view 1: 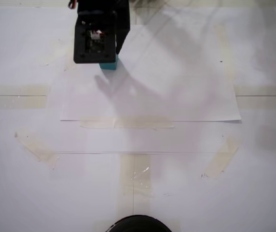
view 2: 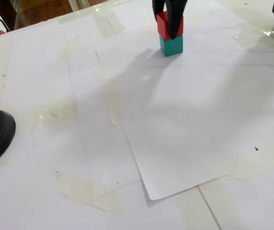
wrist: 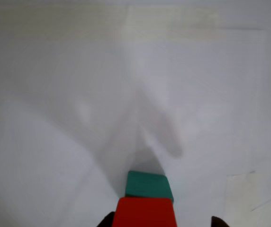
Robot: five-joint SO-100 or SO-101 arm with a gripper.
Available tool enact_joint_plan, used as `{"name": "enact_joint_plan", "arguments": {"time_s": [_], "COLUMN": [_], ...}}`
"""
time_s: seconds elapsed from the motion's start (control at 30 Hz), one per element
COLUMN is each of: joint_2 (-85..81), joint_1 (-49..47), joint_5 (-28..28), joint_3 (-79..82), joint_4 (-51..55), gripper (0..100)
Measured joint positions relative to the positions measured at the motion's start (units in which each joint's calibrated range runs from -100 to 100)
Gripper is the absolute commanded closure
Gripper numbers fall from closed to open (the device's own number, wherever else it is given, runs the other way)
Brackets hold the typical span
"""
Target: Put the red cube on the top of the blue cube.
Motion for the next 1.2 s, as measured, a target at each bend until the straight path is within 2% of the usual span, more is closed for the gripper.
{"name": "enact_joint_plan", "arguments": {"time_s": [1.2], "joint_2": [-2.1], "joint_1": [-3.1], "joint_5": [-3.0], "joint_3": [0.4], "joint_4": [0.6], "gripper": [62]}}
